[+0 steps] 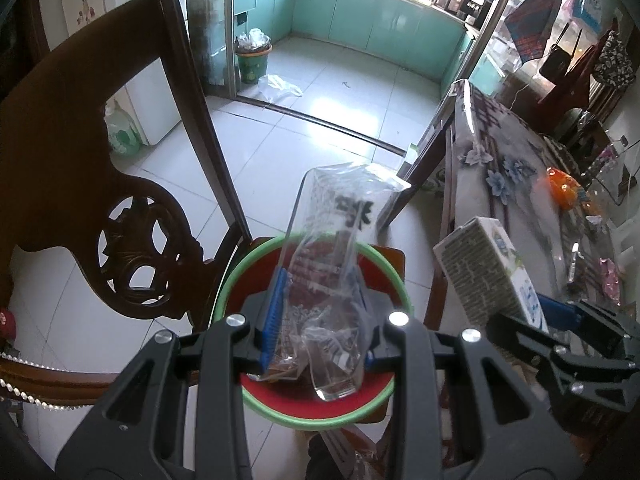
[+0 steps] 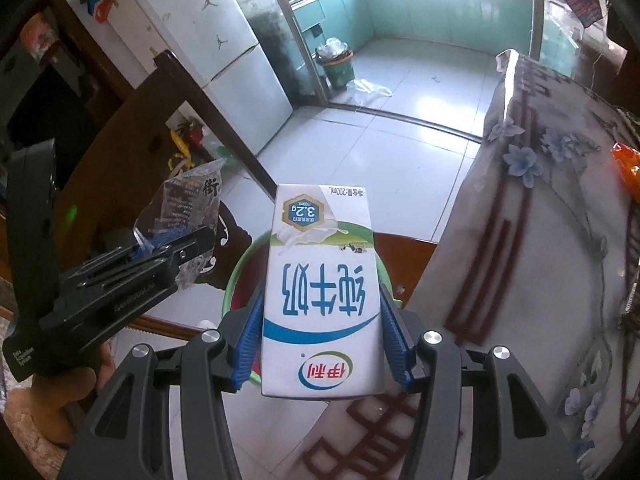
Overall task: Collect trash
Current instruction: 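Open the left tool over the bin while the right tool drops the milk carton, then move both tools back over the table toward the pink wrapper and dark pack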
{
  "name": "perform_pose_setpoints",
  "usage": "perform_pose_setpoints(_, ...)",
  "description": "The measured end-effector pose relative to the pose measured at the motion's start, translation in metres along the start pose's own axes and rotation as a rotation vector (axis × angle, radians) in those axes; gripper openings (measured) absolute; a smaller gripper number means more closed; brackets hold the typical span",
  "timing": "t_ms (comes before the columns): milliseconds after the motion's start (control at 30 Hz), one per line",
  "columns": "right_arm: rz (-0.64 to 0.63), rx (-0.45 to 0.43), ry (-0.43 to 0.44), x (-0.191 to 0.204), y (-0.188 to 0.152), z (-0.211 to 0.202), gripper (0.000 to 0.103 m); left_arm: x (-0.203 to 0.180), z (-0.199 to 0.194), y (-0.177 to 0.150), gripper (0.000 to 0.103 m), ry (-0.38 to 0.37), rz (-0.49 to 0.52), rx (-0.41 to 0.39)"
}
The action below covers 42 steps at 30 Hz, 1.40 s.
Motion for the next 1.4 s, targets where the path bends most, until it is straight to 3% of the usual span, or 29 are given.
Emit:
perform_pose_setpoints(233,0.001,-0.008,0.036,0.000,0.004,0.003,0.054,-0.003,0.007,0.004,0.031,-0.003,0.006,0.010)
perform_pose_setpoints(267,0.001,-0.012,0.043,0.000,0.005,0.002,0.064,-0.003,0.007,0.004,0.031,-0.003,0.004,0.010)
perform_pose_setpoints(333,0.003,-0.039,0.043,0.000,0.005,-0.003,0.076,-0.001,0.007,0.005,0.037,0.005,-0.009,0.009)
perform_pose_setpoints(367,0.004,-0.050,0.042,0.000,0.006,-0.005,0.076,0.001,0.006,0.006,0.042,0.013,-0.017,0.003)
perform_pose_setpoints(400,0.005,-0.055,0.042,-0.002,0.006,-0.008,0.076,0.003,0.005,0.007,0.054,0.014,-0.026,-0.003)
perform_pose_setpoints(433,0.008,-0.055,0.037,-0.004,0.005,-0.010,0.076,0.004,0.002,0.008,0.055,0.008,-0.031,-0.009)
perform_pose_setpoints(767,-0.007,-0.130,-0.030,-0.017,-0.003,-0.050,0.076,0.000,-0.022,0.007,0.056,0.007,-0.033,-0.051)
perform_pose_setpoints(1033,0.021,-0.169,-0.028,-0.029,-0.018,-0.076,0.076,-0.011,-0.057,0.002,0.056,0.009,-0.031,-0.111)
perform_pose_setpoints(1233,0.017,-0.196,-0.026,-0.040,-0.035,-0.105,0.076,-0.033,-0.076,-0.011,0.056,0.015,-0.021,-0.130)
perform_pose_setpoints(1400,-0.011,-0.223,-0.049,-0.063,-0.059,-0.145,0.076,-0.080,-0.094,-0.026,0.056,0.000,0.002,-0.146)
Point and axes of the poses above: each gripper's, at about its wrist camera, not at the fingertips, and z roughly the way its jaws point, x to its left, y to its top, the point moved 4 cm from there along z, roughly the way its jaws point, and after that the axes turned 12 degrees about y, right-handed, at the moved point
